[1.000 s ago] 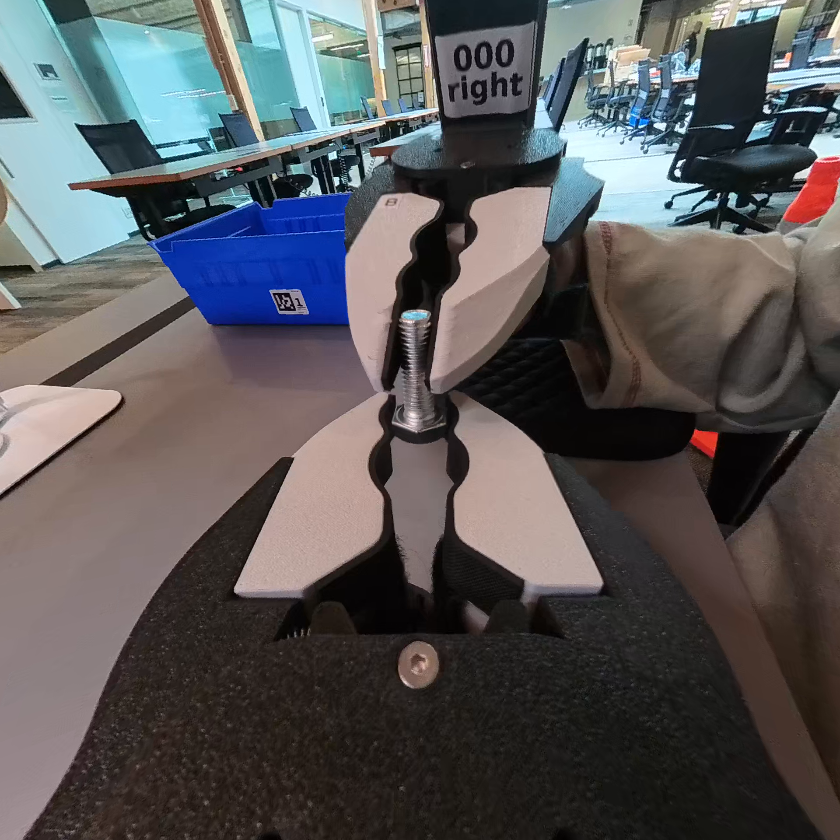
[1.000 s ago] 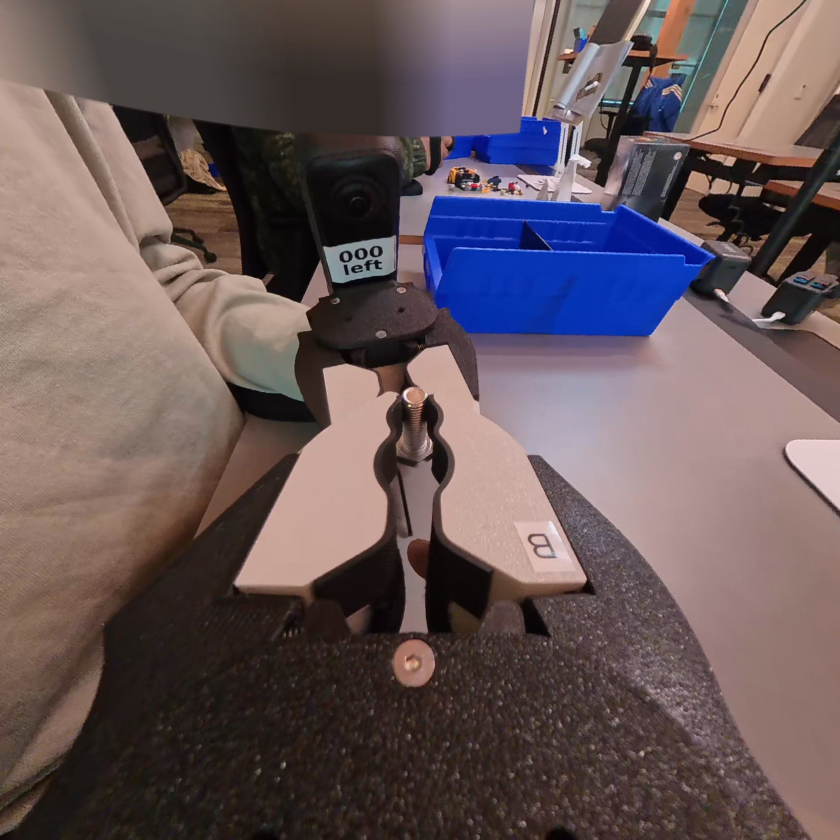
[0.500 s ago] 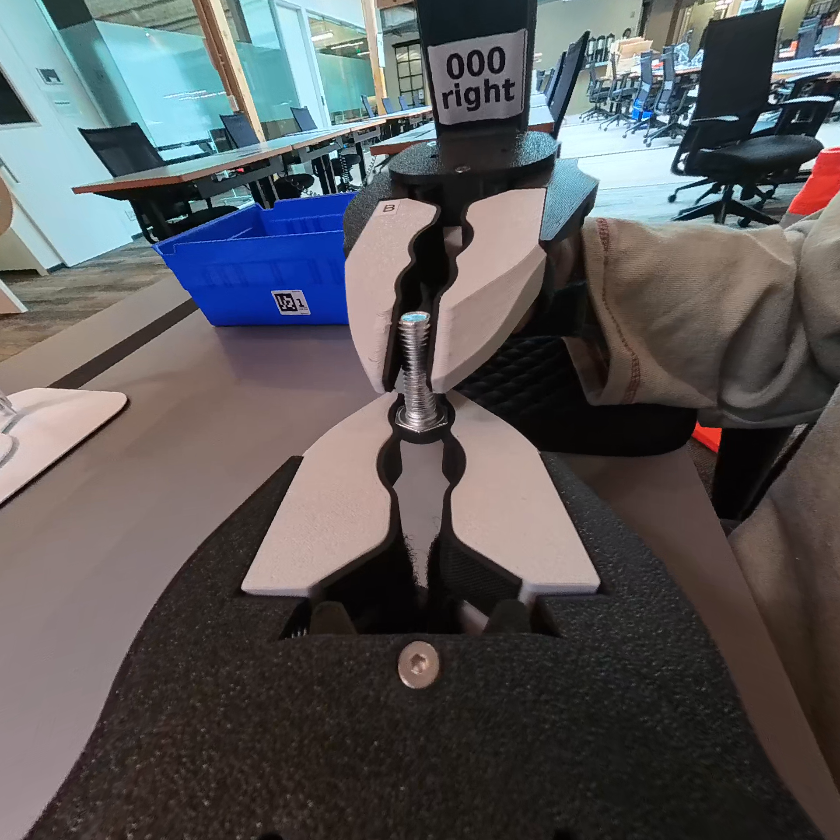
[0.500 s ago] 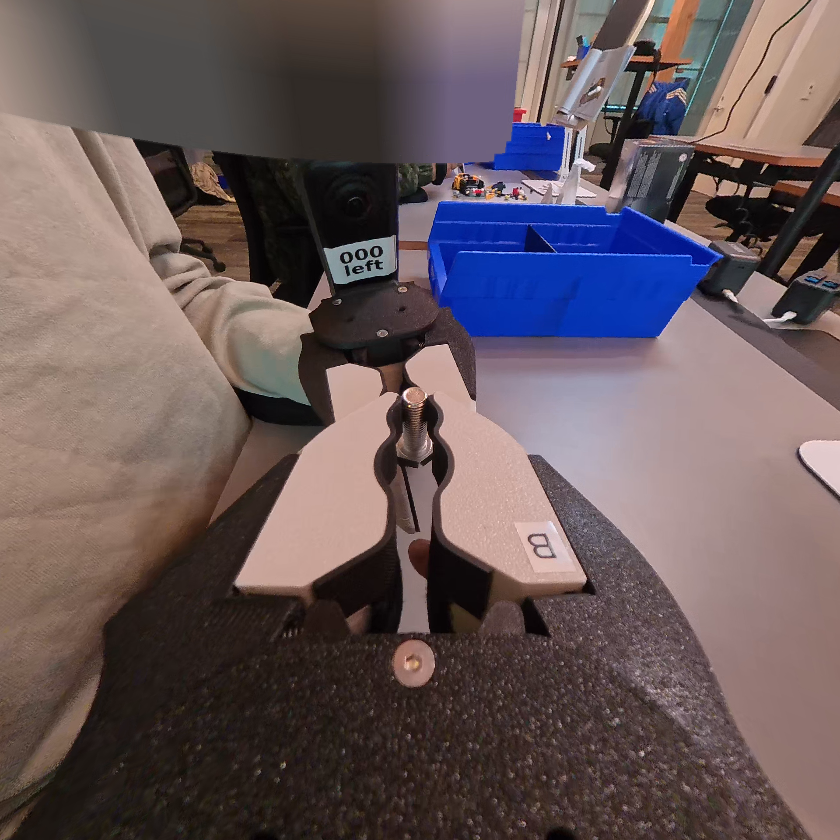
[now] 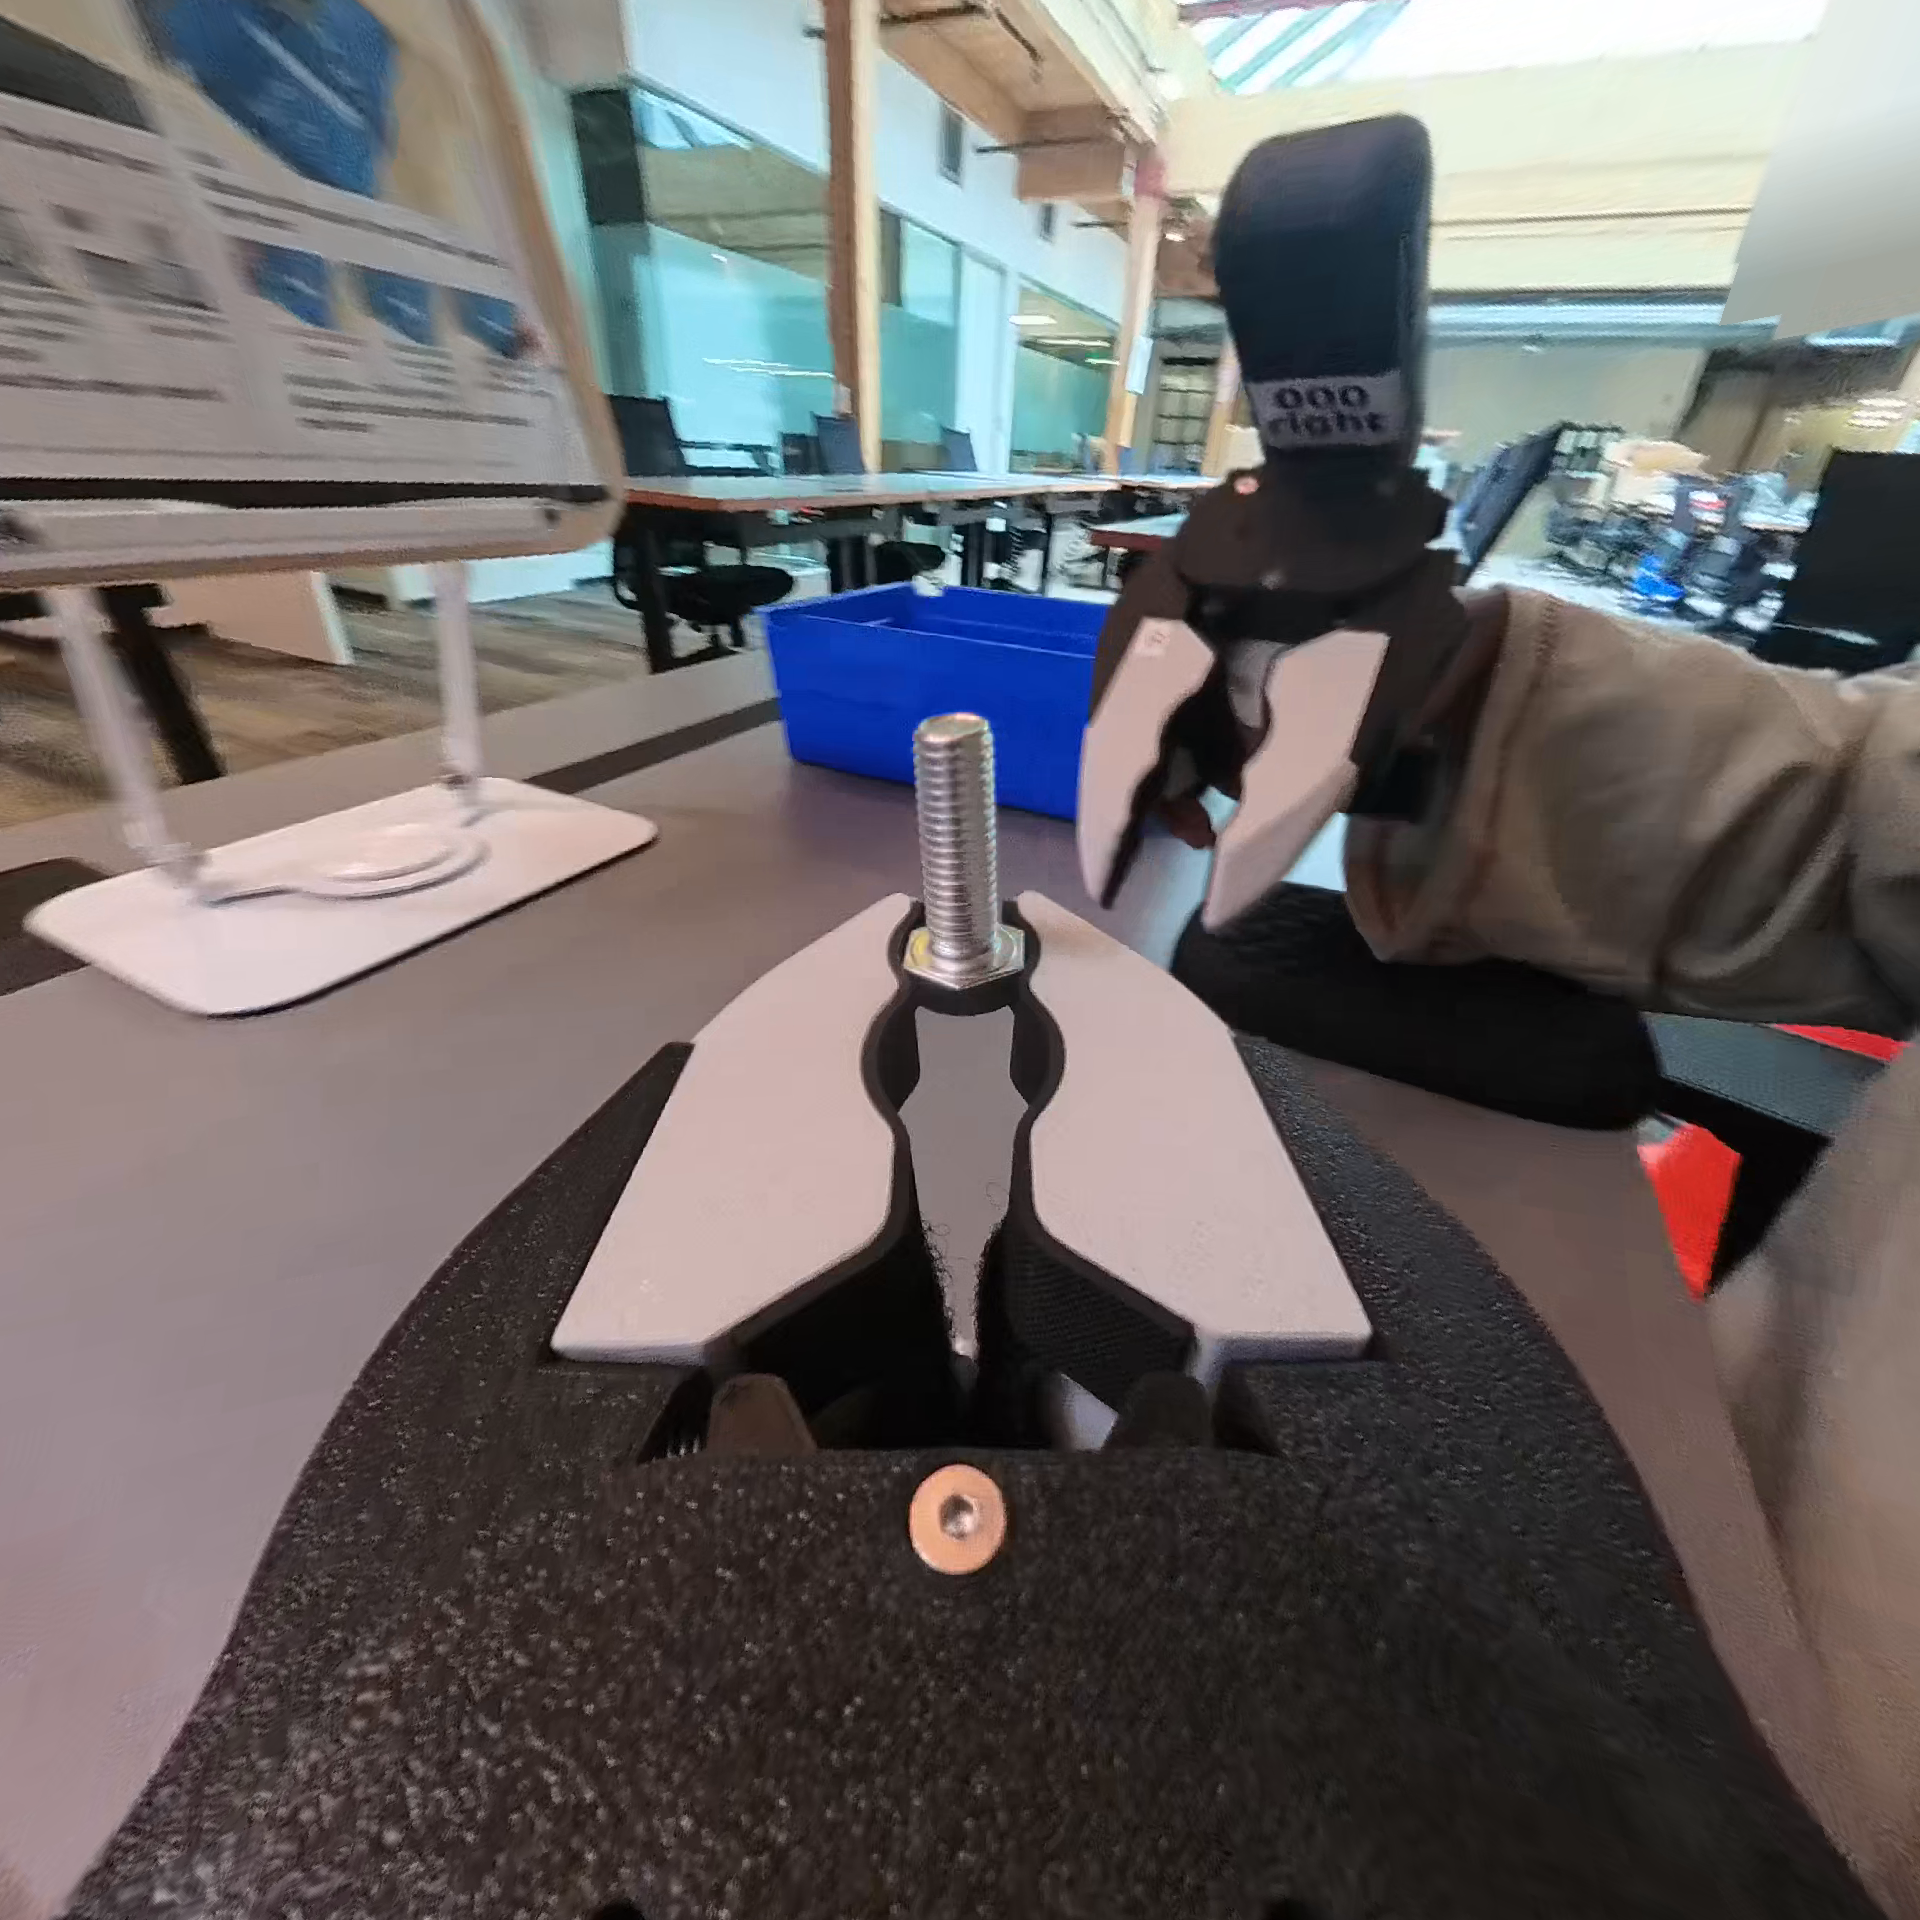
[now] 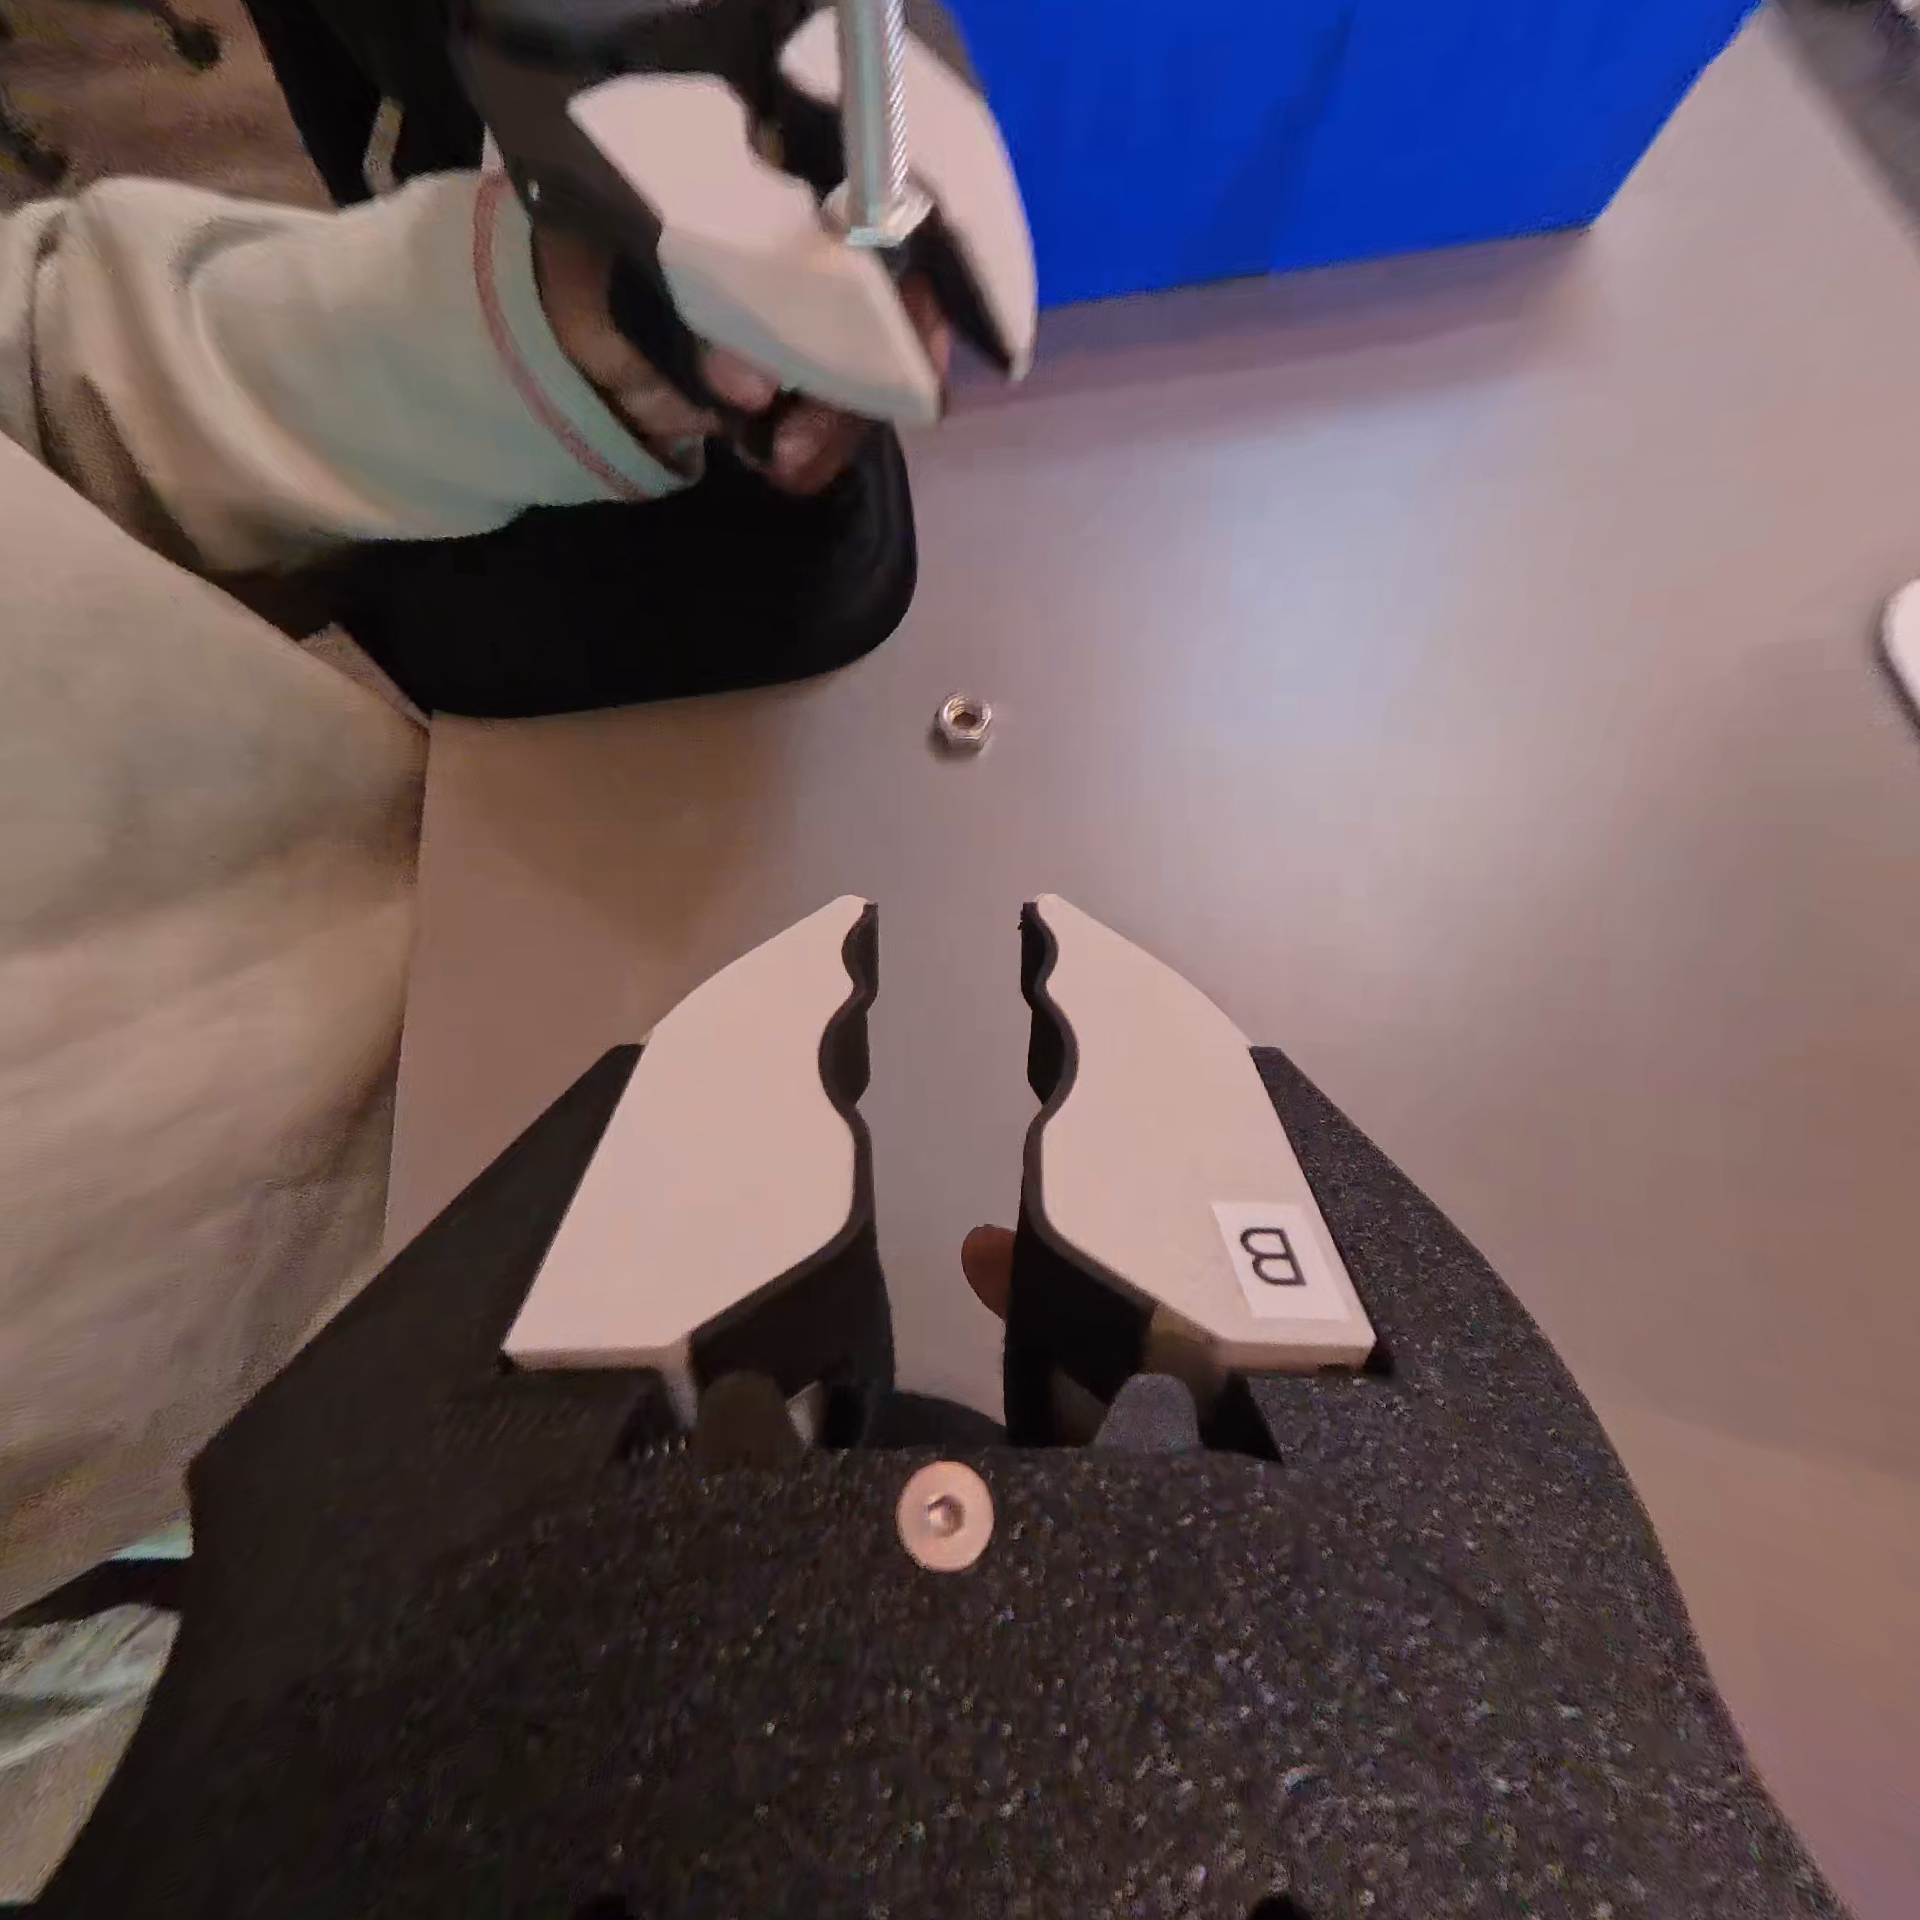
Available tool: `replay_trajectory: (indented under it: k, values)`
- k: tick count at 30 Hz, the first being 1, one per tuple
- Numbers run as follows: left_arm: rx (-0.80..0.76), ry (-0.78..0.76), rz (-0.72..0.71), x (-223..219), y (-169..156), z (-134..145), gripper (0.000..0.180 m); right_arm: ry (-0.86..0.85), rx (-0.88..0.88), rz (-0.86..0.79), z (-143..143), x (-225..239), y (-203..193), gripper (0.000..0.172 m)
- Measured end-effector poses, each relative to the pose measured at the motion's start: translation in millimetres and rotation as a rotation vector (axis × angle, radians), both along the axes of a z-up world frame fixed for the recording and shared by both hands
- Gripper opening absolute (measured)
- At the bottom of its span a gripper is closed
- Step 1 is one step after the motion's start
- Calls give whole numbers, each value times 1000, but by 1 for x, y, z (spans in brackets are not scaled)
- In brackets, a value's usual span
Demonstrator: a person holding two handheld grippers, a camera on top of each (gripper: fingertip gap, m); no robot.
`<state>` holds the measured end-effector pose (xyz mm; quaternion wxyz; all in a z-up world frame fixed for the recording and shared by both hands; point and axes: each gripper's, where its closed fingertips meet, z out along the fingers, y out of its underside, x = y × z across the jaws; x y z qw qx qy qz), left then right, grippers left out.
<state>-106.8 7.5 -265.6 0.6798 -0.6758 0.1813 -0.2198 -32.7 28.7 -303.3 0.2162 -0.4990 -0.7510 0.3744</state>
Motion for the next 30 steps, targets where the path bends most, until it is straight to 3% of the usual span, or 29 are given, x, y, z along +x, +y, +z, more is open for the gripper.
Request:
replay_trajectory:
  k: [9, 17, 28, 29, 30]
  values:
    - [37, -103, 143, -32, 3, 3, 13, -136, 56, 162, -56, -74, -37, 25]
    - [54, -165, 189, -45, 2, 8, 13, -176, 116, 169, -77, -89, -39, 25]
    - [42, -111, 181, -39, 4, 4, 13, -137, 124, 181, -76, -87, -43, 15]
    - [43, -110, 181, -39, 4, 4, 13, -129, 98, 170, -71, -85, -43, 0]
    - [44, -108, 180, -39, 4, 4, 13, -111, 69, 159, -65, -83, -42, 0]
